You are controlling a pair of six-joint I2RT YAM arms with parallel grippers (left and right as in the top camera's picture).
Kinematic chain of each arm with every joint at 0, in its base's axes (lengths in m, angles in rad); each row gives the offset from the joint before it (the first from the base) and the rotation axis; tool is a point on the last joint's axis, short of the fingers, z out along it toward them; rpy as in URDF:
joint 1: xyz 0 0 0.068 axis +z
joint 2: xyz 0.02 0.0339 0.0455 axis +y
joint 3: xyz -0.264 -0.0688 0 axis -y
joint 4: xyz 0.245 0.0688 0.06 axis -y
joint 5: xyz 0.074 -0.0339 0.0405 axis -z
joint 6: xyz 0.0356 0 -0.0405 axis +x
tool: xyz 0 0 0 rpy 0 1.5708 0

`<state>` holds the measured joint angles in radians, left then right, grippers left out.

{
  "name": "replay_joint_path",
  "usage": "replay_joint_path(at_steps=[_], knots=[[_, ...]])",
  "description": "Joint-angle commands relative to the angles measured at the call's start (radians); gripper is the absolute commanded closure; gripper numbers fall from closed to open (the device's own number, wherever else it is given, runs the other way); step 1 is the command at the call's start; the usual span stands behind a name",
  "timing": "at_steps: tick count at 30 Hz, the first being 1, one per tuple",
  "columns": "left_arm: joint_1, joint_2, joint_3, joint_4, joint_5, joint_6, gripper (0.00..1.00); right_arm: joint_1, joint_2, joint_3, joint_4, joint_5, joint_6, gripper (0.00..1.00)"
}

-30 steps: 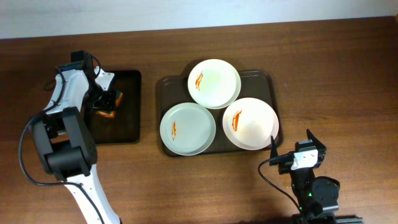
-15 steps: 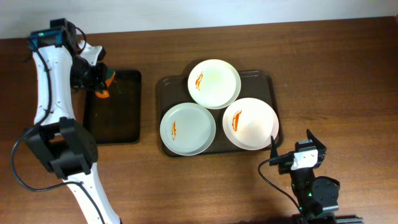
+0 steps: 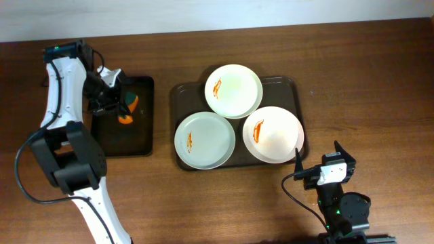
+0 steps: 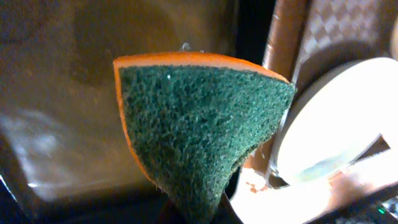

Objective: Clean dirty plates on tray and stack at the side
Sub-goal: 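Lift the sponge and carry it to the lower-left white plate, then release the sponge onto the lower-left plate and raise the left gripper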

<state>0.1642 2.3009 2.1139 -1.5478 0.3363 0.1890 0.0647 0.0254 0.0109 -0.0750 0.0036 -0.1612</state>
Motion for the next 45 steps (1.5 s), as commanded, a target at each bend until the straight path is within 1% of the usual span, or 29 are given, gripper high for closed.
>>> replay_joint_path(at_steps=[1, 2, 3, 4, 7, 9, 10, 12, 14, 16, 18, 19, 22, 25, 28, 29, 31, 32, 33, 34, 37, 40, 41, 42, 43, 44, 45], knots=[[0.014, -0.024, 0.144, -0.109, 0.046, -0.009, 1.00, 0.006, -0.003, -0.005, -0.006, 0.008, -0.003, 0.02], [0.016, -0.029, 0.209, -0.141, 0.045, -0.010, 1.00, 0.006, -0.003, -0.005, -0.006, 0.008, -0.003, 0.02], [0.014, -0.050, 0.248, -0.140, 0.046, -0.020, 1.00, 0.006, -0.003, -0.005, -0.006, 0.008, -0.003, 0.02], [0.011, -0.066, 0.254, -0.131, 0.041, -0.020, 1.00, 0.006, -0.003, -0.005, -0.006, 0.009, -0.003, 0.02], [0.004, -0.072, 0.233, -0.117, -0.072, -0.020, 1.00, 0.006, -0.003, -0.005, -0.006, 0.008, -0.003, 0.02], [0.002, -0.071, 0.128, -0.077, -0.097, -0.020, 1.00, 0.006, -0.003, -0.005, -0.006, 0.008, -0.003, 0.02], [0.002, -0.071, 0.023, -0.021, -0.089, -0.025, 1.00, 0.006, -0.003, -0.005, -0.006, 0.008, -0.003, 0.02], [0.002, -0.071, -0.102, 0.040, -0.084, -0.122, 1.00, 0.006, -0.003, -0.005, -0.006, 0.008, -0.003, 0.02], [0.002, -0.071, -0.142, 0.026, -0.008, -0.124, 1.00, 0.006, -0.003, -0.005, -0.006, 0.008, -0.003, 0.02], [0.002, -0.079, -0.119, -0.012, 0.047, -0.124, 1.00, 0.006, -0.003, -0.005, -0.006, 0.008, -0.003, 0.01], [0.003, -0.094, -0.031, -0.089, 0.104, -0.083, 1.00, 0.006, -0.003, -0.005, -0.006, 0.009, -0.003, 0.02], [0.001, -0.106, 0.054, -0.141, 0.143, -0.058, 1.00, 0.006, -0.003, -0.005, -0.006, 0.008, -0.003, 0.02], [-0.021, -0.172, 0.107, -0.113, 0.246, -0.057, 1.00, 0.006, -0.003, -0.005, -0.006, 0.008, -0.003, 0.02], [-0.105, -0.192, 0.096, -0.141, 0.259, -0.061, 1.00, 0.006, -0.003, -0.005, -0.006, 0.008, -0.003, 0.02], [-0.219, -0.189, 0.040, -0.126, 0.209, -0.063, 1.00, 0.006, -0.003, -0.005, -0.006, 0.008, -0.003, 0.02], [-0.259, -0.189, 0.011, -0.115, 0.209, -0.089, 1.00, 0.006, -0.003, -0.005, -0.006, 0.008, -0.003, 0.02], [-0.352, -0.189, -0.077, -0.057, 0.198, -0.152, 1.00, 0.006, -0.003, -0.005, -0.006, 0.008, -0.003, 0.02], [-0.393, -0.189, -0.121, -0.017, 0.164, -0.192, 1.00, 0.006, -0.003, -0.005, -0.006, 0.009, -0.003, 0.02], [-0.447, -0.189, -0.196, 0.053, 0.102, -0.290, 1.00, 0.006, -0.003, -0.005, -0.006, 0.008, -0.003, 0.02], [-0.469, -0.189, -0.235, 0.093, 0.088, -0.328, 1.00, 0.006, -0.003, -0.005, -0.006, 0.008, -0.003, 0.02], [-0.528, -0.189, -0.384, 0.234, 0.085, -0.396, 1.00, 0.006, -0.003, -0.005, -0.006, 0.008, -0.003, 0.01], [-0.546, -0.189, -0.499, 0.323, 0.085, -0.402, 1.00, 0.006, -0.003, -0.005, -0.006, 0.008, -0.003, 0.02], [-0.546, -0.189, -0.533, 0.346, 0.085, -0.401, 0.89, 0.006, -0.003, -0.005, -0.006, 0.008, -0.003, 0.02], [-0.546, -0.189, -0.545, 0.358, 0.085, -0.401, 0.71, 0.006, -0.003, -0.005, -0.006, 0.008, -0.003, 0.02], [-0.546, -0.189, -0.547, 0.363, 0.085, -0.401, 0.37, 0.006, -0.003, -0.005, -0.006, 0.008, -0.003, 0.02], [-0.546, -0.189, -0.546, 0.363, 0.085, -0.401, 0.27, 0.006, -0.003, -0.005, -0.006, 0.008, -0.003, 0.01], [-0.543, -0.190, -0.537, 0.360, 0.086, -0.401, 0.09, 0.006, -0.003, -0.005, -0.006, 0.009, -0.003, 0.02]])
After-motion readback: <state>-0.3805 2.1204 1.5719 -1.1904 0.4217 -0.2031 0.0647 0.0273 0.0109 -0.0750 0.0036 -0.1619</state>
